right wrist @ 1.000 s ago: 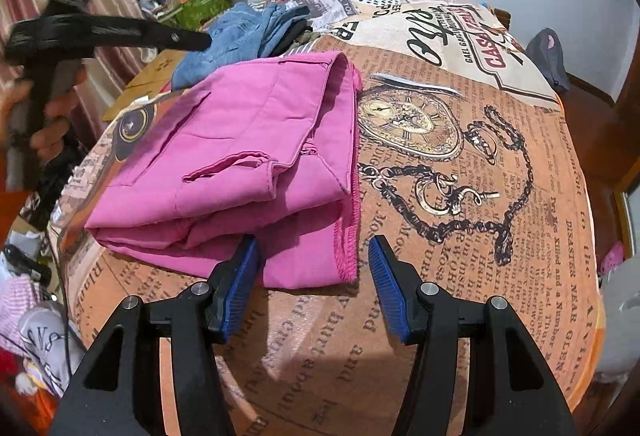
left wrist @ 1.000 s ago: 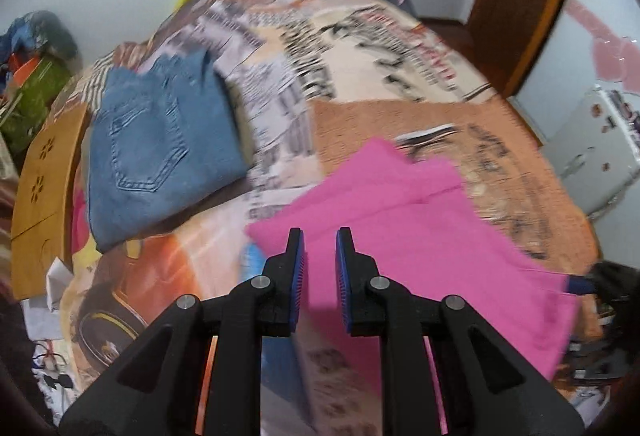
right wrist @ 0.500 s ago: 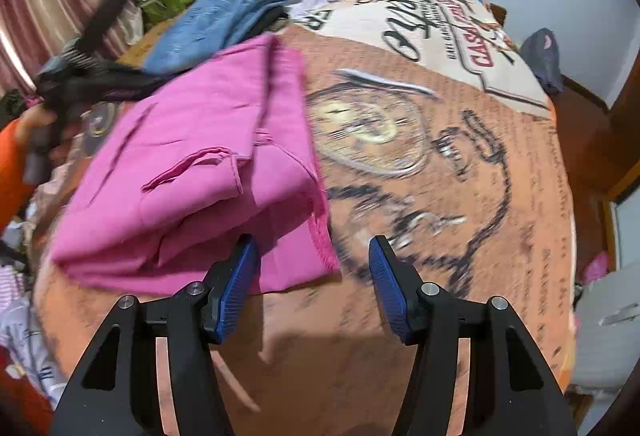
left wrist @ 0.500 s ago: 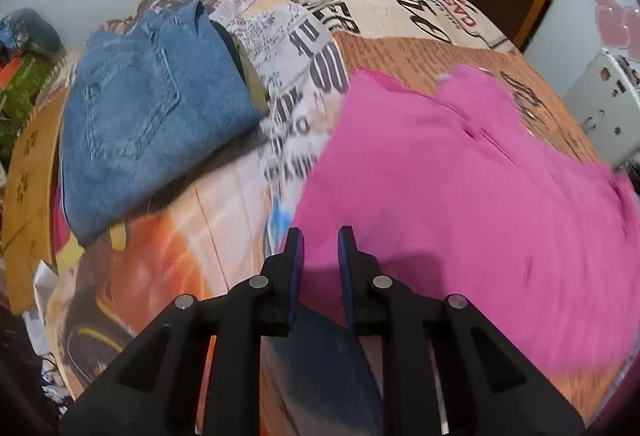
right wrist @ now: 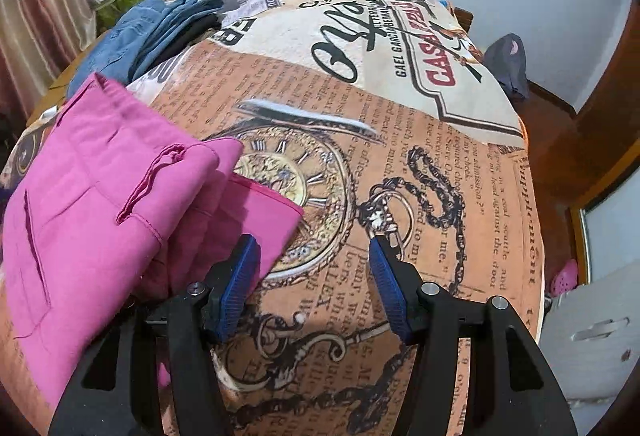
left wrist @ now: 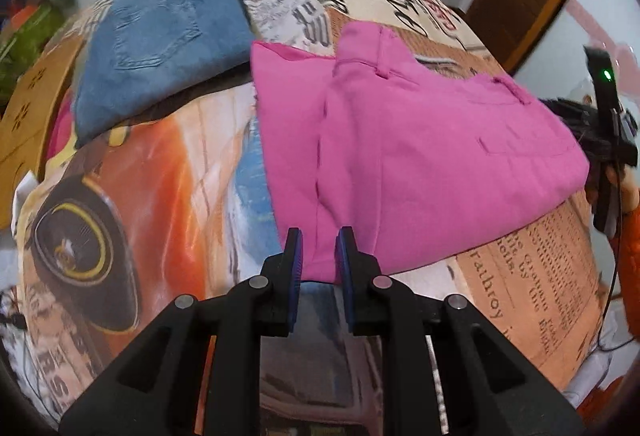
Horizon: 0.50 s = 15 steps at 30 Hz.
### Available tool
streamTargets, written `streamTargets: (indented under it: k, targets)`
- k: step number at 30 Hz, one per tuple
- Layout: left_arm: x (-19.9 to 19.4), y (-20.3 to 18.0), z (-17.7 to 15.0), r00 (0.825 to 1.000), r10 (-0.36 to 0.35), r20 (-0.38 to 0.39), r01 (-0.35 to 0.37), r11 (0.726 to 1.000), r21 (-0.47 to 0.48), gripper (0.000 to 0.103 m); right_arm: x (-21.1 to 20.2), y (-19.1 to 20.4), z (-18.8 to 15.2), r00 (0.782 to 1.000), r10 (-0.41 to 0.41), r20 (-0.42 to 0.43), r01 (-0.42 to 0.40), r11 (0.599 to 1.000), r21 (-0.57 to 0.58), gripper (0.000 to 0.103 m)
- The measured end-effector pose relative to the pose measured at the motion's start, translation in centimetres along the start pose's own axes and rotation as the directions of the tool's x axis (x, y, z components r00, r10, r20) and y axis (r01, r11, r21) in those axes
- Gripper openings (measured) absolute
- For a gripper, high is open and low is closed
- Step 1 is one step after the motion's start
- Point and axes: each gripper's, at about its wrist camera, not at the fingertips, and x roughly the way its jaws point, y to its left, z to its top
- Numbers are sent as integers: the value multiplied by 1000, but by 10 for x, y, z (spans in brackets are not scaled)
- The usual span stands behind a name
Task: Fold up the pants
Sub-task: 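Open the left gripper and press the folded pink pants flat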
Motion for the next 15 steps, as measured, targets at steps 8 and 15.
streamTargets:
  k: [8,15]
  targets:
    - [-14,24,47,998,-25,57,30,996,-87,18,-46,-6,3,996,1,89,-2,1000,16,53]
    - [-10,-8,86,990,-74,121,74,997,2,41,-64,4,13,987,60,150,-66,997,32,53]
